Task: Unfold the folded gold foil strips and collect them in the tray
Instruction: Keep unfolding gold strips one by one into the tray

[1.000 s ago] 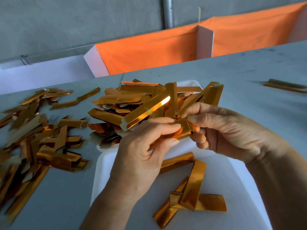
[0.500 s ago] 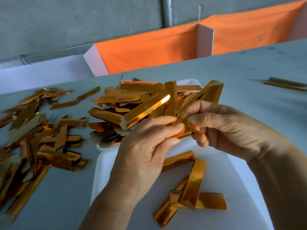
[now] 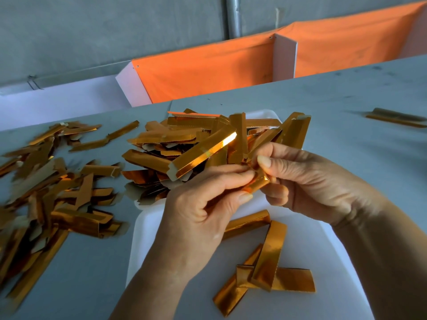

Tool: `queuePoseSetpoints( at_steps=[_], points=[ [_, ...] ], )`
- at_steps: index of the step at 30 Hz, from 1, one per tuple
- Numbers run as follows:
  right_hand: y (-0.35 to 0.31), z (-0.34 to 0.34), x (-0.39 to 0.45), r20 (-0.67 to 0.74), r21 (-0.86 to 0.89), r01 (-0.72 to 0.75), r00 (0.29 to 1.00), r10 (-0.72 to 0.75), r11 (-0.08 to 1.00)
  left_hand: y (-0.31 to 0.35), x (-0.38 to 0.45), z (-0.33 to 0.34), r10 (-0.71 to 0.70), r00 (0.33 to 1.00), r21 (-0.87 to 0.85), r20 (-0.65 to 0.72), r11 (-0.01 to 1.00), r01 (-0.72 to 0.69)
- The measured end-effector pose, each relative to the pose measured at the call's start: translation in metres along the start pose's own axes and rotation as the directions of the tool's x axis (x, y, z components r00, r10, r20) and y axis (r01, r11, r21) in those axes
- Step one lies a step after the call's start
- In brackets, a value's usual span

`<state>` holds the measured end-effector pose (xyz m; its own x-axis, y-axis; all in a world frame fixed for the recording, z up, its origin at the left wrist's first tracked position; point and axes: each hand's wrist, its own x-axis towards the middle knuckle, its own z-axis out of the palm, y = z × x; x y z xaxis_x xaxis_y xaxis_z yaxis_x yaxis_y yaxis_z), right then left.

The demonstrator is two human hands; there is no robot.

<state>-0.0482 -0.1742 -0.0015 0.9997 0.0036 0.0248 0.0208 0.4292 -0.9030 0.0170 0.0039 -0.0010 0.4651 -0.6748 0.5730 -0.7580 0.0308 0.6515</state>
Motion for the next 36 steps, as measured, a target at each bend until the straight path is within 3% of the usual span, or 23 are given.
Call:
queuePoseSetpoints(
  at_steps=[6,13,20,27,33,36],
  points=[
    [0.0022,-0.0018,0.0003,0.05,0.029,0.017,0.999,-0.019,0.999,0.0007,0.0008,0.0013,-0.063,0.998,-0.118,0.013,0.991,0.064],
    [0.0005,0.0035,0.0021,-0.065,-0.113,0.079,0.994,-0.086,0.991,-0.0001,-0.0015,0.0,-0.143,0.99,-0.178,-0.001,0.974,0.14],
    [-0.0012,0.0022,-0.003,0.059,-0.03,-0.16,0.985,0.161,0.987,0.0026,-0.0006,0.0031,-0.174,0.983,-0.127,-0.058,0.978,0.166],
    [-0.0011,-0.0016,-0.0049,0.141,0.066,-0.241,0.963,0.23,0.968,0.003,-0.0009,0.0033,-0.144,0.989,-0.027,-0.04,0.989,0.142],
    [-0.0037,0.001,-0.0031,0.029,0.045,-0.106,0.994,0.105,0.993,0.003,0.0008,0.006,-0.078,0.997,0.003,0.002,0.997,0.078],
    [-0.0053,0.0048,-0.0018,-0.068,-0.079,-0.048,0.997,0.043,0.996,-0.002,0.0012,0.0088,-0.106,0.987,-0.12,-0.124,0.989,0.091]
  ],
)
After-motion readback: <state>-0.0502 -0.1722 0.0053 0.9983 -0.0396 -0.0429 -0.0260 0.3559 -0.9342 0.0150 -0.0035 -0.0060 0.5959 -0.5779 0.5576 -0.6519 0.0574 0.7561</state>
